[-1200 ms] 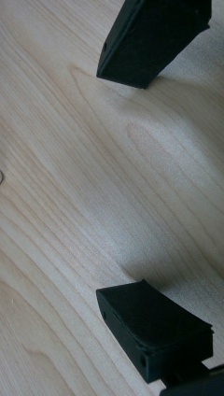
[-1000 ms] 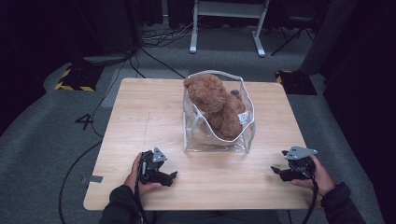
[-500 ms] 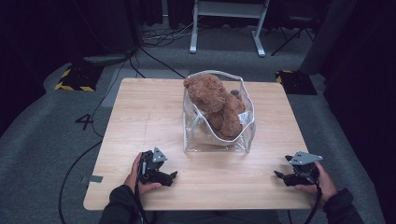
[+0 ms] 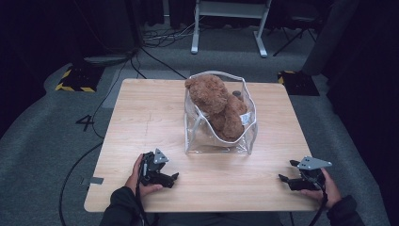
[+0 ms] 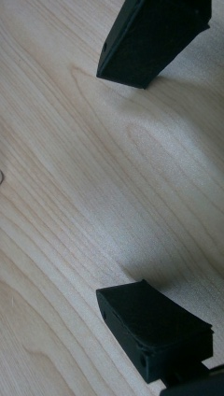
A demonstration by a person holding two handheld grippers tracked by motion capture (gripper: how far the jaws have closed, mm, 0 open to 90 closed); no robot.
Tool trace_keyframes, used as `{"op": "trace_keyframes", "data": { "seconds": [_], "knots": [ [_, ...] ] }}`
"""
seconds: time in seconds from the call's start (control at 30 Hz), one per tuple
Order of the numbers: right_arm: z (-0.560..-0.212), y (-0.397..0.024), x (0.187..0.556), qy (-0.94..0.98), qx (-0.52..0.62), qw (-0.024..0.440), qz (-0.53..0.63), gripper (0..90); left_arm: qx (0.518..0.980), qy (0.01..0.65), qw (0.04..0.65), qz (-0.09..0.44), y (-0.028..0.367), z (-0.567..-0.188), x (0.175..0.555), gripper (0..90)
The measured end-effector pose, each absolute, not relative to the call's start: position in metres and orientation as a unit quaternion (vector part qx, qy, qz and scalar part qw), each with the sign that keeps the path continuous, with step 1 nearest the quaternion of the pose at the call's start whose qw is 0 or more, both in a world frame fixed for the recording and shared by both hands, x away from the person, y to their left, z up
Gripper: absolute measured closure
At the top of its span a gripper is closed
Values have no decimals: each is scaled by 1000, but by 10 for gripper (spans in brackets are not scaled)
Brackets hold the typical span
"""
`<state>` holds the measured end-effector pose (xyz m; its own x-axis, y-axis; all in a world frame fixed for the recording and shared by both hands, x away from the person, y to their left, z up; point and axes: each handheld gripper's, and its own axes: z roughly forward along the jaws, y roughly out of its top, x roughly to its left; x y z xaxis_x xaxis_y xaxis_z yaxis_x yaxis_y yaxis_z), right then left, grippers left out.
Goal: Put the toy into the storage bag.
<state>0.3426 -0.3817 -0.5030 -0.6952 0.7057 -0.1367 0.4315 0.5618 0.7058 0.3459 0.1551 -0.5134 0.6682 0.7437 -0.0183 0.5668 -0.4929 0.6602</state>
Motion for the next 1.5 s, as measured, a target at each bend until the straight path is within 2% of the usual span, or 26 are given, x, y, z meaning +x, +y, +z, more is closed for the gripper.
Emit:
{"op": "trace_keyframes", "data": {
  "seconds": [0.27, 1.5],
  "knots": [
    [-511, -396, 338, 835, 370, 176, 368, 198, 853, 386, 325, 136, 155, -513, 346, 5],
    [-512, -404, 337, 823, 395, 183, 364, 178, 853, 384, 326, 135, 155, -513, 346, 5]
  ]
}}
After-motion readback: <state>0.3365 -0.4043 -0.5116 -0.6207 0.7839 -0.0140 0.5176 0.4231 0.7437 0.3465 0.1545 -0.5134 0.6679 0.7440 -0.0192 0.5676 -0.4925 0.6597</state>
